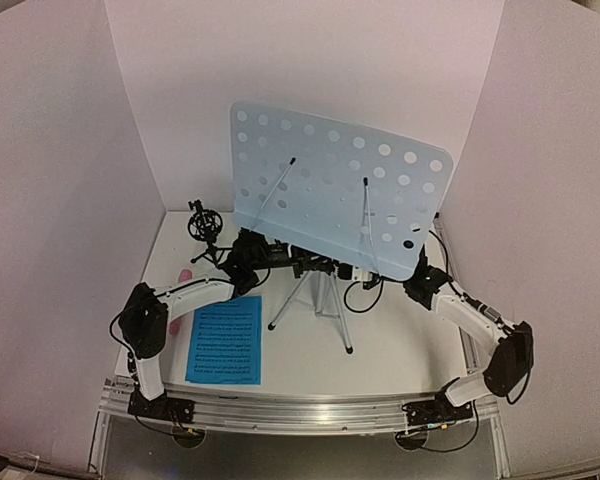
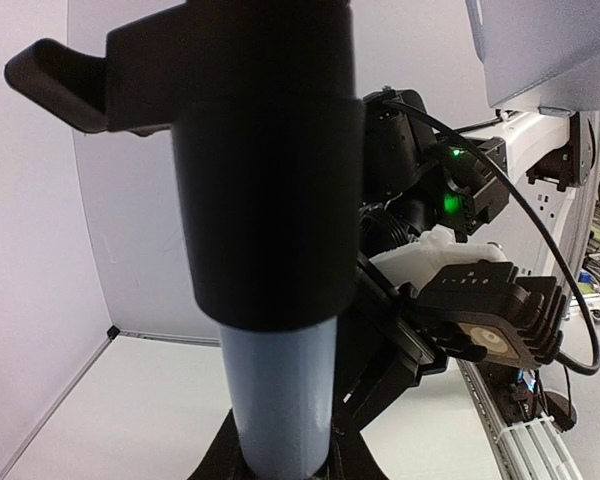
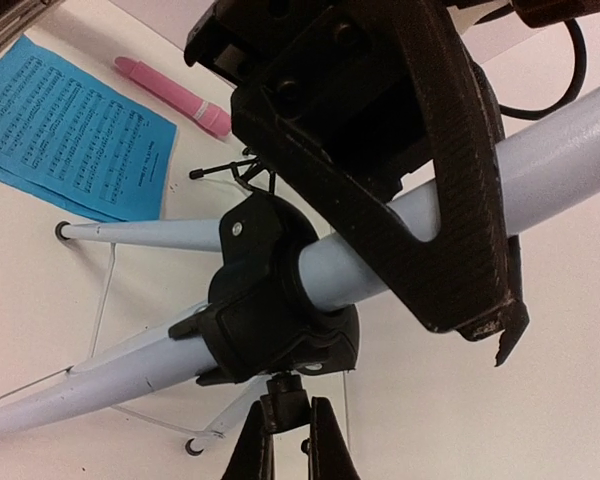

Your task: Set up the instrument practice props

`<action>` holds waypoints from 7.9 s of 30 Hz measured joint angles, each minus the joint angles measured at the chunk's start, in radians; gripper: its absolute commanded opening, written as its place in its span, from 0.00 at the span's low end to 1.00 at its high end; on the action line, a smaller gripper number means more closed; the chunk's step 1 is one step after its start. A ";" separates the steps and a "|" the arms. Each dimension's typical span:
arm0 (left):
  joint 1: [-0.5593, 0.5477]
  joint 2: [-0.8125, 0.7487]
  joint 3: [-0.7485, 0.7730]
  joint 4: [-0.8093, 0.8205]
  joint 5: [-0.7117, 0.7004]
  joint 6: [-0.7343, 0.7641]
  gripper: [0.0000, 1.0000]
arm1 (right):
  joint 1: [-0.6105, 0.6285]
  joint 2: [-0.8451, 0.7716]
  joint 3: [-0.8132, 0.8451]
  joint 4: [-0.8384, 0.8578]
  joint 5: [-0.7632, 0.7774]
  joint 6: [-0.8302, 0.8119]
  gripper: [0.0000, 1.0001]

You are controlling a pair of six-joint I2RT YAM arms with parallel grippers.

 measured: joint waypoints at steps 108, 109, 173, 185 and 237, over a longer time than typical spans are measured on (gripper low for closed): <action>-0.012 0.252 0.280 0.107 -0.558 0.196 0.00 | -0.149 0.134 0.298 -0.493 -0.006 1.433 0.57; -0.012 0.251 0.280 0.106 -0.569 0.197 0.00 | -0.155 0.155 0.317 -0.495 -0.009 1.447 0.57; -0.014 0.220 0.368 -0.212 -0.819 0.029 0.00 | -0.190 0.329 0.541 -0.670 0.200 1.651 0.56; -0.033 0.220 0.359 -0.193 -0.900 0.038 0.00 | -0.199 0.296 0.512 -0.679 0.263 1.652 0.56; -0.031 -0.436 -0.308 -0.313 -0.564 0.210 0.81 | -0.138 0.095 0.334 -0.716 0.160 1.644 0.59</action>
